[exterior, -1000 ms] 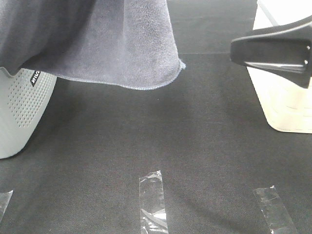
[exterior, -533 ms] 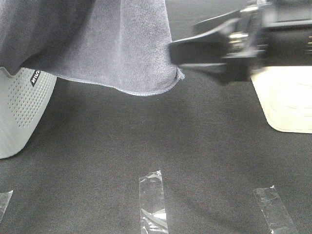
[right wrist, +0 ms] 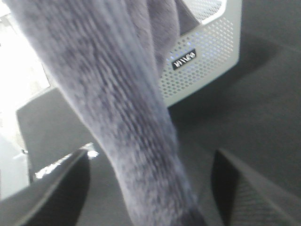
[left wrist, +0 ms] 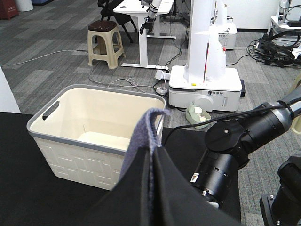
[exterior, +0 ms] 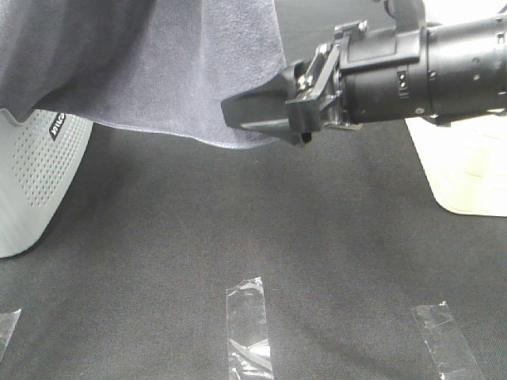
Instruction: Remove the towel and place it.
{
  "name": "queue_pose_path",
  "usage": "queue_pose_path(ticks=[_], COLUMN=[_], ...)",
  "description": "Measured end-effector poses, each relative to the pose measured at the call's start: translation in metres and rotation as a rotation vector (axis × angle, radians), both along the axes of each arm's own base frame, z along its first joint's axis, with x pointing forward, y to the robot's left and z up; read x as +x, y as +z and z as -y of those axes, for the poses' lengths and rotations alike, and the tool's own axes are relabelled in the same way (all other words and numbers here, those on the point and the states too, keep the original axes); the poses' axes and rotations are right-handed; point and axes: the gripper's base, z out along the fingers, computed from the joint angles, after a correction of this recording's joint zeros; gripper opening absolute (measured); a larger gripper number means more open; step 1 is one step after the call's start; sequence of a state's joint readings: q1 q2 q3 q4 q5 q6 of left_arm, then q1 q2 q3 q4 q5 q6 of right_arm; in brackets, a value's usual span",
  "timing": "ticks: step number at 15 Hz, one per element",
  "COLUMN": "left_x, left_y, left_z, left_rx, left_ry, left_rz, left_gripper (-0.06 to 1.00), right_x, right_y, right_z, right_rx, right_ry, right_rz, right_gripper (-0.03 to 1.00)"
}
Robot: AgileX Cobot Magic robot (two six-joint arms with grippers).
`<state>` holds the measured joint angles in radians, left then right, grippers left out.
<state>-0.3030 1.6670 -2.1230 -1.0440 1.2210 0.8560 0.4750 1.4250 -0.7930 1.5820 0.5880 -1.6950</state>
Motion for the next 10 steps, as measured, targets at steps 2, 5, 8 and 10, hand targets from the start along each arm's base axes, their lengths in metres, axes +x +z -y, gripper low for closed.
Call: queue_pose_path(ticks=[2,5,8,10], left_x=[0.002,0.005,0.008,0.015], left_y=[-0.002,-0.006,-0.010,-0.016], left_z=[-0.001,-0.003,-0.006,-0.012], left_rx=[0.029,0.076,0.137,0.198], left_ry=[0.018,0.048,0.093,0.184], left_rz=[0.009,0.024,0.032,0.000], left_gripper=[0.00,0.00,0.00,0.00], right_x=[-0.003,-0.007,-0.007,-0.006], right_y=[0.002,0.007,0.005,0.005], right_z=[-0.001,0.000,0.001,0.002], right_rx=[0.017,0.013,0.002,-0.005], right_ry=[0.027,0.045,0.027,-0.011], right_rz=[-0.004,0.023,-0.030,-0.094], right_gripper=[0.54,0.17,0.00,0.00])
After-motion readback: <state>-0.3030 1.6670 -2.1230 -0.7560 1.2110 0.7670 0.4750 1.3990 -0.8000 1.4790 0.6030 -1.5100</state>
